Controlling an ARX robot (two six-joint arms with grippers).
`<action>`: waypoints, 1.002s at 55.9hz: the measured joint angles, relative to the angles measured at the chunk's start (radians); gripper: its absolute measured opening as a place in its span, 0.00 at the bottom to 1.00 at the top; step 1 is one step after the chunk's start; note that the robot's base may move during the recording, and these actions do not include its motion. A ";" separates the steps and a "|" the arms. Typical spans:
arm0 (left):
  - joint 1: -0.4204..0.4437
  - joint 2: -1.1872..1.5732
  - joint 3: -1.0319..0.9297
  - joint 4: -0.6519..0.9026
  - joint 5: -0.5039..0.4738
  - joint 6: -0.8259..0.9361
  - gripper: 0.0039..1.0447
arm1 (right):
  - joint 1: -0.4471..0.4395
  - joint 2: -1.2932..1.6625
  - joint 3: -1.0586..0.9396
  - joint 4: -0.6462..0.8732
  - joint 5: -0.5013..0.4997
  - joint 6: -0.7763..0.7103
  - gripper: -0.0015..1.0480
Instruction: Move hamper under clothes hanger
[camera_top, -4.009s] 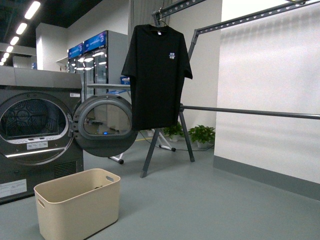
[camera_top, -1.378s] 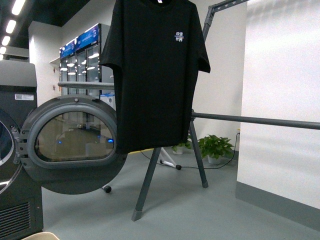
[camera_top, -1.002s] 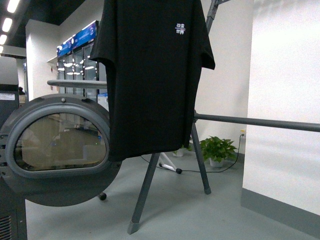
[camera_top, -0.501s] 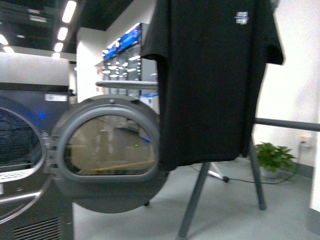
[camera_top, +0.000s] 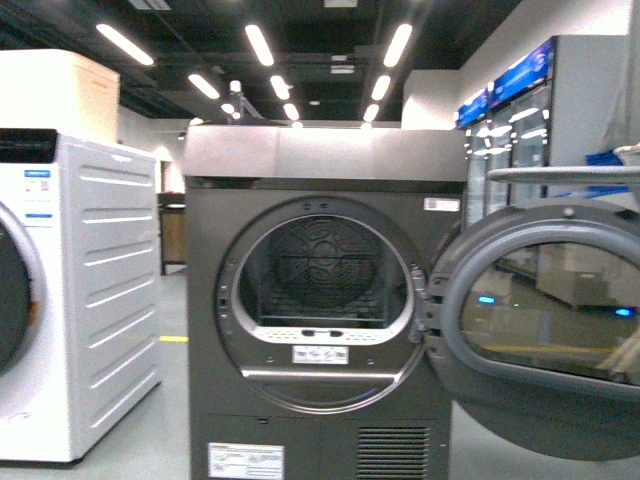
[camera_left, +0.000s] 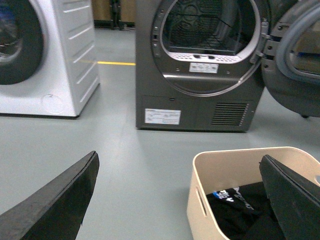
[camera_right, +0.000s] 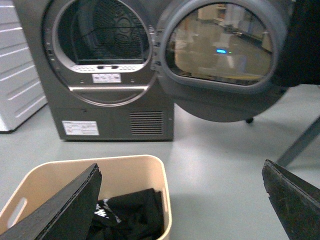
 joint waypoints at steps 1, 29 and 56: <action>0.000 0.000 0.000 0.000 0.000 0.000 0.94 | 0.000 0.000 0.000 0.000 0.000 0.000 0.92; 0.001 0.000 0.000 0.000 0.000 0.000 0.94 | 0.000 0.000 0.000 0.000 0.000 0.000 0.92; 0.095 0.429 0.152 0.110 0.155 -0.094 0.94 | -0.140 0.288 0.103 0.112 -0.225 0.113 0.92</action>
